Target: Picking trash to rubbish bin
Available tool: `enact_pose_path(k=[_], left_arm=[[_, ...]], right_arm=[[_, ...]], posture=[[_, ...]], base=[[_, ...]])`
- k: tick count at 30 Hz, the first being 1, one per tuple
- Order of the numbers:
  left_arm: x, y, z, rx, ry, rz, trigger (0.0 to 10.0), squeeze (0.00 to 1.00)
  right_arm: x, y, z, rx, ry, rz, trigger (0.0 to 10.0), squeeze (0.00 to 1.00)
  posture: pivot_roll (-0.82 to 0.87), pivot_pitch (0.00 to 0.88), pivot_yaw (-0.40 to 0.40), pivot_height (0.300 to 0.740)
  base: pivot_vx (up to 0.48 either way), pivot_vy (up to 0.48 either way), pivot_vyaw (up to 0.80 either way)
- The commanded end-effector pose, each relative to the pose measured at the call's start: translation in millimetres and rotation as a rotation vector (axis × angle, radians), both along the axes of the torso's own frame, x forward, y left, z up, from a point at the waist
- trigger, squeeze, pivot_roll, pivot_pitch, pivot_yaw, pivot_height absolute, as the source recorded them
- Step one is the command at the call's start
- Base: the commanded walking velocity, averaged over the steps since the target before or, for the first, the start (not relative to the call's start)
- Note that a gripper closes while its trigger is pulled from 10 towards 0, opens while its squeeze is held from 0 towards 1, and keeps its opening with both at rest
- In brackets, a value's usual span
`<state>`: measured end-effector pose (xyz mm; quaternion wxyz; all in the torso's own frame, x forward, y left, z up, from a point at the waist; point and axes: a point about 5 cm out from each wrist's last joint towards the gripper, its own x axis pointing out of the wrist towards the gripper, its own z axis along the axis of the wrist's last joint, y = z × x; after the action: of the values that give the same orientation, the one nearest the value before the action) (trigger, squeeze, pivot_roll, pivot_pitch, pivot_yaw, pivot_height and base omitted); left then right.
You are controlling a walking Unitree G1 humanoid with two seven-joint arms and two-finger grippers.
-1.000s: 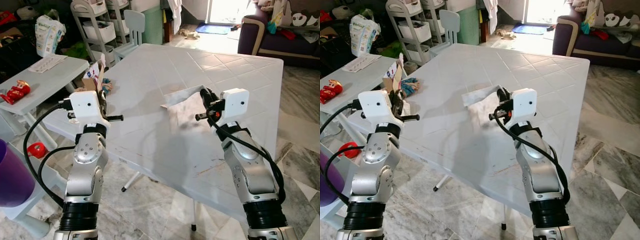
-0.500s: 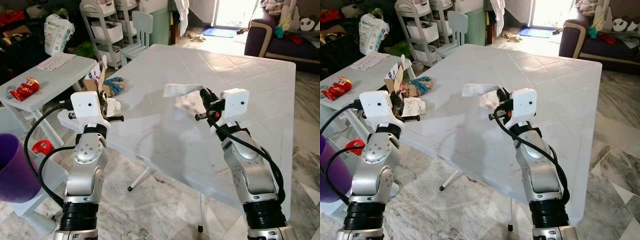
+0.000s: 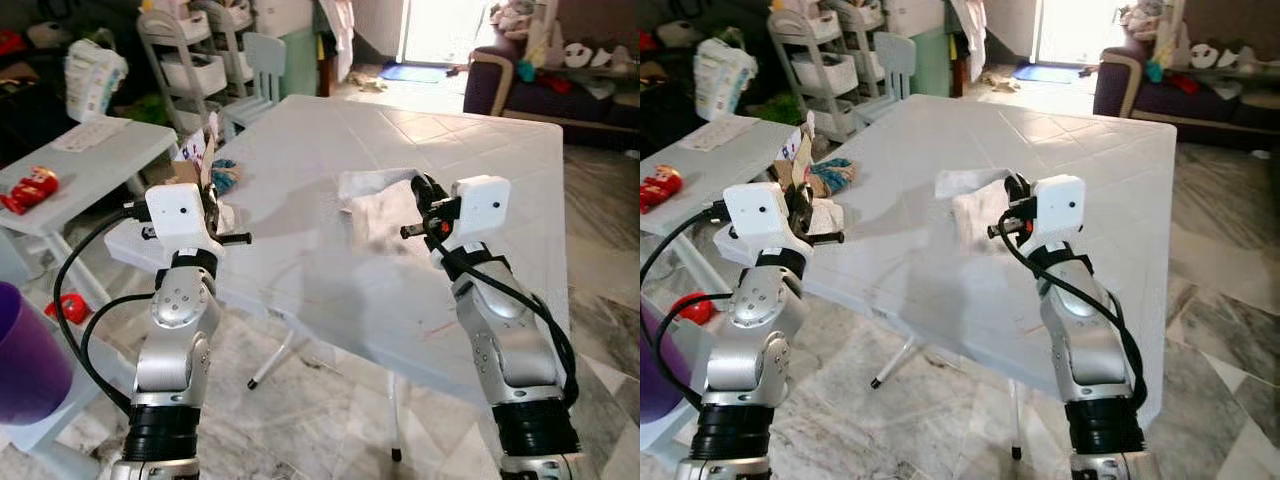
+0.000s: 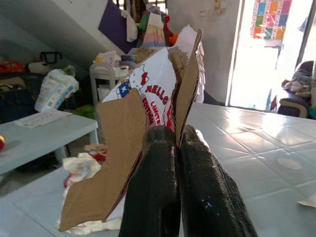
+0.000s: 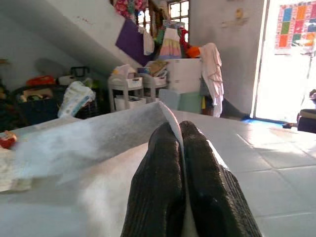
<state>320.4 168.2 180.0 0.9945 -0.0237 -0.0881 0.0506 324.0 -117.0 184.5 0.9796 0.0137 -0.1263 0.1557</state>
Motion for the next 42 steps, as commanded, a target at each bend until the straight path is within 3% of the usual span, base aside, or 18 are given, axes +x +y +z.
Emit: enact_pose_path(k=[1, 27, 42], left_arm=[[1.3, -2.0, -1.9, -0.001, 0.014, -0.006, 10.0, 0.00], [3.4, -1.1, -1.6, 0.007, 0.014, -0.003, 10.0, 0.00], [2.1, -7.7, -0.3, 0.002, -0.005, -0.041, 10.0, 0.00]], right_arm=[[1.8, -4.4, 5.5, 0.000, -0.015, -0.010, 0.0, 0.00], [3.9, -3.1, 6.8, 0.000, -0.020, -0.007, 0.0, 0.00], [3.3, -0.6, 6.7, -0.033, -0.032, 0.005, 0.0, 0.00]], posture=[[-0.09, 0.000, 0.071, 0.740], [-0.09, 0.000, 0.073, 0.740], [-0.09, 0.000, 0.075, 0.740]], base=[[0.000, 0.476, 0.00], [0.000, 0.470, 0.00], [0.000, 0.035, 0.16]])
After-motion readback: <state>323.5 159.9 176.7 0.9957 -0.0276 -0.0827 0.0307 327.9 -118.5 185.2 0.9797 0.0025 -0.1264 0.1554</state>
